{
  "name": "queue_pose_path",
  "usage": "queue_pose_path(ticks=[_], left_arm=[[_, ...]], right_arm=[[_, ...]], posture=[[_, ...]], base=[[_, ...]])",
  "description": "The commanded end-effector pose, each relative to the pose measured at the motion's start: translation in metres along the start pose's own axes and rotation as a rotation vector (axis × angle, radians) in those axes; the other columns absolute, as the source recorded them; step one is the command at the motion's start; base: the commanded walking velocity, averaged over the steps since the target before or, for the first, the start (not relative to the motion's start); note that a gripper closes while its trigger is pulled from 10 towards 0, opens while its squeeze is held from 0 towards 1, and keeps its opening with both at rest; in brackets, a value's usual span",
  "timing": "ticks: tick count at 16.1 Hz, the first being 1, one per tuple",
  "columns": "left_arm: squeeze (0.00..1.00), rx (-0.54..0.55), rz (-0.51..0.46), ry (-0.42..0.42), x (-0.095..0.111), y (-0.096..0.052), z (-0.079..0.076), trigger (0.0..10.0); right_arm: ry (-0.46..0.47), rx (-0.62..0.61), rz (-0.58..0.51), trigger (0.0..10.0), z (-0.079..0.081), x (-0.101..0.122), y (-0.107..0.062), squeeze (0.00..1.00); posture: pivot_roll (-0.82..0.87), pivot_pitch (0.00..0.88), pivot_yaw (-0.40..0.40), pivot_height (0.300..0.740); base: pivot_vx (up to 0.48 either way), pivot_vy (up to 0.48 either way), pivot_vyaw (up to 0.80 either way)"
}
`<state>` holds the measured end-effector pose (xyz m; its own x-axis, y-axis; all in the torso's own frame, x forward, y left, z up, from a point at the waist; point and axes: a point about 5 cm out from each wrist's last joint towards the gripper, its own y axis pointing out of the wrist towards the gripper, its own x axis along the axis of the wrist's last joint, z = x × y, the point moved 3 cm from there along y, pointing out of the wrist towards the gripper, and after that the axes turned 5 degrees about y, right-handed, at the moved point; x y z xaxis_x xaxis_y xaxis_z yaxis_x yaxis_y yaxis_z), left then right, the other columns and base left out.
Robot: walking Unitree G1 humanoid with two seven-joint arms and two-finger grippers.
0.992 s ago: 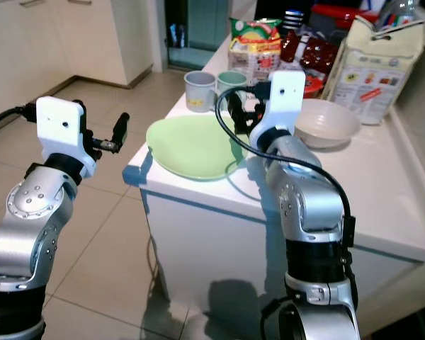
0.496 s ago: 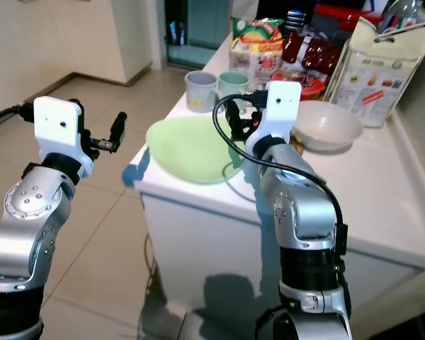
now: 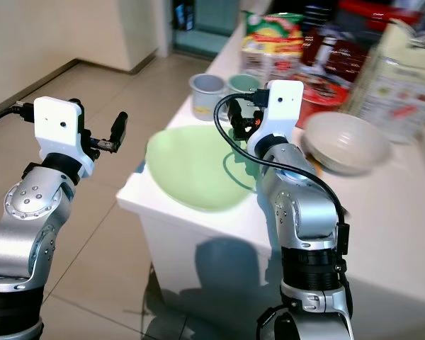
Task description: Setting the table
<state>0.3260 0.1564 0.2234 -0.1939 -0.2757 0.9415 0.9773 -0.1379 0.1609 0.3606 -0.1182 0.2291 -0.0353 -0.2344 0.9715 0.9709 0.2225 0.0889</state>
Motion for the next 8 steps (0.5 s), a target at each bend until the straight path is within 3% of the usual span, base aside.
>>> queue_pose_path(ticks=[1,8], left_arm=[[0.0,-0.002,-0.02,0.011,0.0051,0.001,-0.0001,10.0],[0.0,-0.012,-0.014,0.021,0.0031,0.001,-0.0029,10.0]], right_arm=[[-0.002,-0.002,-0.012,10.0,0.0002,0.0029,-0.0001,0.0],[0.001,-0.003,-0.013,10.0,0.0002,0.003,-0.0007,0.0]], posture=[[0.05,0.0,-0.025,0.74],[0.05,0.0,-0.022,0.74]], base=[[0.3,0.0,0.0],[0.0,0.0,0.0]])
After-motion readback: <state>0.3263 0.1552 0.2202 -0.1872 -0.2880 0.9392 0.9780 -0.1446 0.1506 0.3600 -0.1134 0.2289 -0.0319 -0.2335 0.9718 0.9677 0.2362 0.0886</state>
